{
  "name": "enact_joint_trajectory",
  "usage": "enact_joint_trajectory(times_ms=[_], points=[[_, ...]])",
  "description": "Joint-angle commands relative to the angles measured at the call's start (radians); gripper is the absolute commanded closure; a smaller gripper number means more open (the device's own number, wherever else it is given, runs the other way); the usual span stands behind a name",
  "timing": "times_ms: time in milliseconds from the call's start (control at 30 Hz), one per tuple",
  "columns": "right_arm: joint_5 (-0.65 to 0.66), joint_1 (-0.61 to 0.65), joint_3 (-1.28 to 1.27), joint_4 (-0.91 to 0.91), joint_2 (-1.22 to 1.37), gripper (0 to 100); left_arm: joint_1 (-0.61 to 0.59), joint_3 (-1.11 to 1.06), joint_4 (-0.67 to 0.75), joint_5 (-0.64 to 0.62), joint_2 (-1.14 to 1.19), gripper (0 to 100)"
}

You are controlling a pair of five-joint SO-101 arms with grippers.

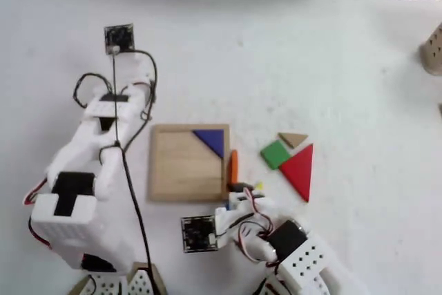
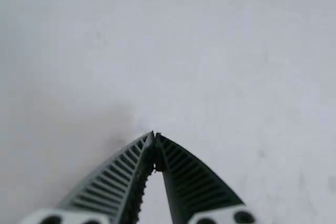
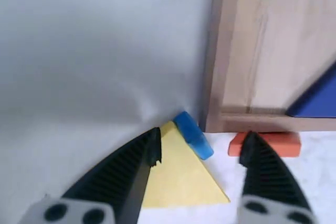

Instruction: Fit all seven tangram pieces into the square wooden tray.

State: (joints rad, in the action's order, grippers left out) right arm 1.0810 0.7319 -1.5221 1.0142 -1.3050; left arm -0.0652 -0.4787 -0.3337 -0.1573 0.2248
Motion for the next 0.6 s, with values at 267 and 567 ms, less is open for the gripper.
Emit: enact_joint_trajectory(times_ms=[267, 567], points=[[0.011, 0.007, -0.006, -0.028, -0.004, 79.3, 0.019, 0.114, -0.005, 0.011, 0.035, 97], [0.008, 0.004, -0.006, -0.076, -0.005, 91.6, 0.022, 0.110, -0.005, 0.011, 0.035, 97]])
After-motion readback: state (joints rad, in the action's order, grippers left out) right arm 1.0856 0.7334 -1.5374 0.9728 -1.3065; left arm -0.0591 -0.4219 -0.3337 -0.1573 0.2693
